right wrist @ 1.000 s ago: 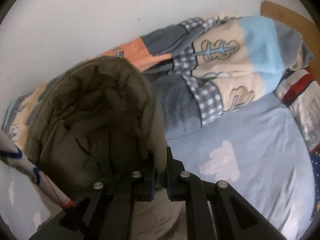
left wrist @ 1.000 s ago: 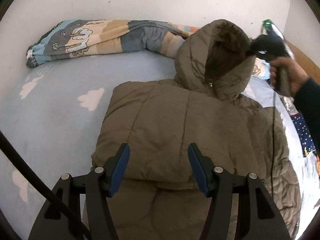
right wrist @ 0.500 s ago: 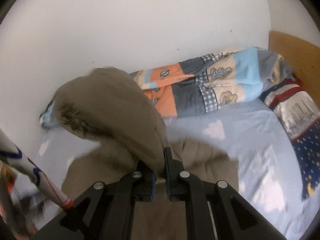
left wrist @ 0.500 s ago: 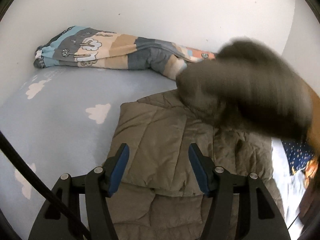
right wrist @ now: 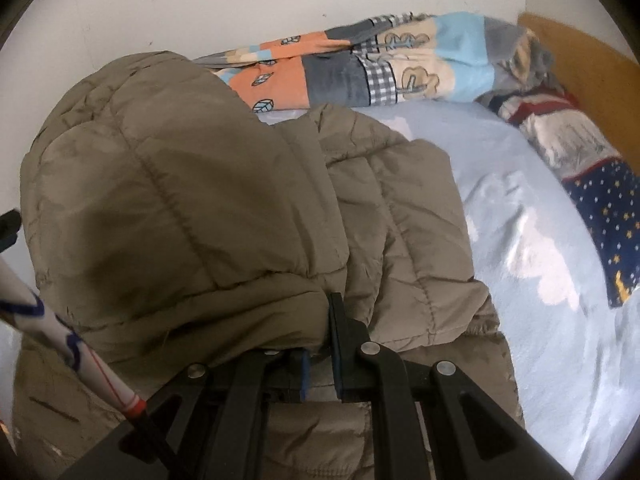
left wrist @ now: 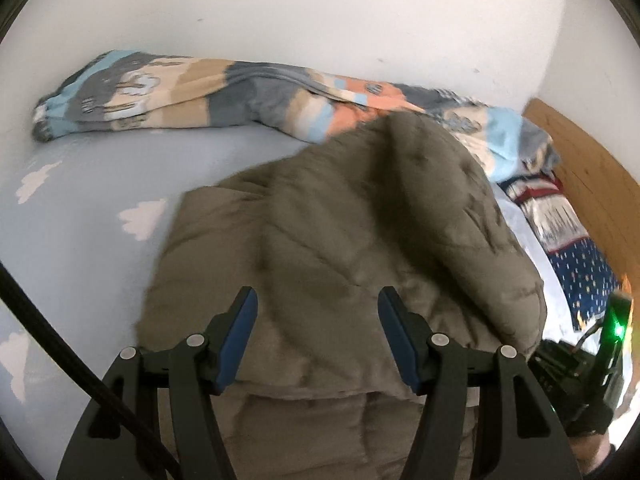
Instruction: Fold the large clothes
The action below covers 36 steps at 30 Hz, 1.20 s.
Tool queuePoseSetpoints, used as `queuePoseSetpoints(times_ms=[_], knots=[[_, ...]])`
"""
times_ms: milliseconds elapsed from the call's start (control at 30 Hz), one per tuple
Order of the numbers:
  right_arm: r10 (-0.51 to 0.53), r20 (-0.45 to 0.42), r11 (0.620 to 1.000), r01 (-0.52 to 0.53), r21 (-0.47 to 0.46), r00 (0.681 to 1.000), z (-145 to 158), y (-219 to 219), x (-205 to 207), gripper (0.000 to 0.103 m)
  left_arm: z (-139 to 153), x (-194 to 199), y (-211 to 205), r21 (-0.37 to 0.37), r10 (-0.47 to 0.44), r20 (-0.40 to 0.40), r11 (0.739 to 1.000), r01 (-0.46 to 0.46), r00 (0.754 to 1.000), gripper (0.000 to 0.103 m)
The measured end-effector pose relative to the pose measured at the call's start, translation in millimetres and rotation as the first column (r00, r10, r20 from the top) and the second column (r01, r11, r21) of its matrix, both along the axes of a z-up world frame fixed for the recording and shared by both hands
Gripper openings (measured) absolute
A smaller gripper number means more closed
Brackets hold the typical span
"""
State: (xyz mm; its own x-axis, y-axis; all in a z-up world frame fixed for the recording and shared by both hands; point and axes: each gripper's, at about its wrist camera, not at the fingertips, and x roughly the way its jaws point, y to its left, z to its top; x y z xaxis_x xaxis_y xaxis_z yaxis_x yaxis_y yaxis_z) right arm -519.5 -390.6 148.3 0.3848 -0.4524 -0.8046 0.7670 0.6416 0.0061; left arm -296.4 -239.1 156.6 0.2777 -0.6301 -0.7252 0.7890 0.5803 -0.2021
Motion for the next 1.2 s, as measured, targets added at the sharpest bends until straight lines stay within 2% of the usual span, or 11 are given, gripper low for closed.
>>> queuePoseSetpoints(times_ms=[100, 133, 233, 267, 400, 533, 667, 900, 1000, 1100, 1200], knots=[[0.018, -0.007, 1.0, -0.018, -0.002, 1.0, 3, 2, -2, 0.013, -19, -14, -20, 0.126, -0.033, 0.04, 0.992, 0.027, 0.999, 0.062], [0.021, -0.01, 1.0, -0.021, 0.007, 1.0, 5, 1, -4, 0.02, -28, -17, -24, 0.174, -0.029, 0.066, 0.985, 0.017, 0.997, 0.062], [0.029, -0.05, 0.999, -0.028, 0.024, 0.998, 18, 1, -10, 0.065, -46, -13, -26, 0.249, -0.007, 0.049, 0.968, -0.006, 0.999, 0.07], [0.037, -0.062, 0.999, -0.035, 0.03, 0.997, 24, 2, -13, 0.07, -48, -10, -25, 0.248, 0.006, 0.026, 0.969, -0.012, 1.0, 0.071], [0.068, -0.049, 0.997, -0.066, 0.041, 0.996, 54, 14, -24, 0.07, -45, -7, -22, 0.246, 0.005, 0.034, 0.969, -0.014, 0.999, 0.072], [0.129, -0.034, 0.989, -0.131, -0.07, 0.991, 94, 34, -18, 0.07, -46, -6, -20, 0.246, -0.01, 0.022, 0.969, 0.004, 1.0, 0.072], [0.119, 0.173, 0.993, -0.114, -0.042, 0.978, 109, 37, -14, 0.07, -40, 1, -16, 0.221, 0.01, -0.008, 0.975, -0.009, 1.0, 0.072], [0.088, 0.206, 0.996, -0.085, -0.025, 0.975, 62, 29, 41, 0.055, -14, -6, -6, 0.098, 0.028, 0.072, 0.995, -0.035, 0.997, 0.072], [0.076, 0.15, 0.997, -0.08, 0.022, 0.986, 28, 24, 61, 0.055, -27, -8, -13, 0.147, -0.003, 0.049, 0.989, -0.005, 0.999, 0.072], [0.088, 0.019, 0.994, -0.089, 0.066, 0.996, -12, 18, 76, 0.054, -45, -9, -21, 0.233, -0.026, 0.024, 0.972, 0.02, 0.999, 0.072], [0.096, -0.006, 0.994, -0.095, 0.059, 0.995, -23, 20, 78, 0.054, -42, -11, -20, 0.228, -0.028, 0.032, 0.974, 0.02, 0.999, 0.072]])
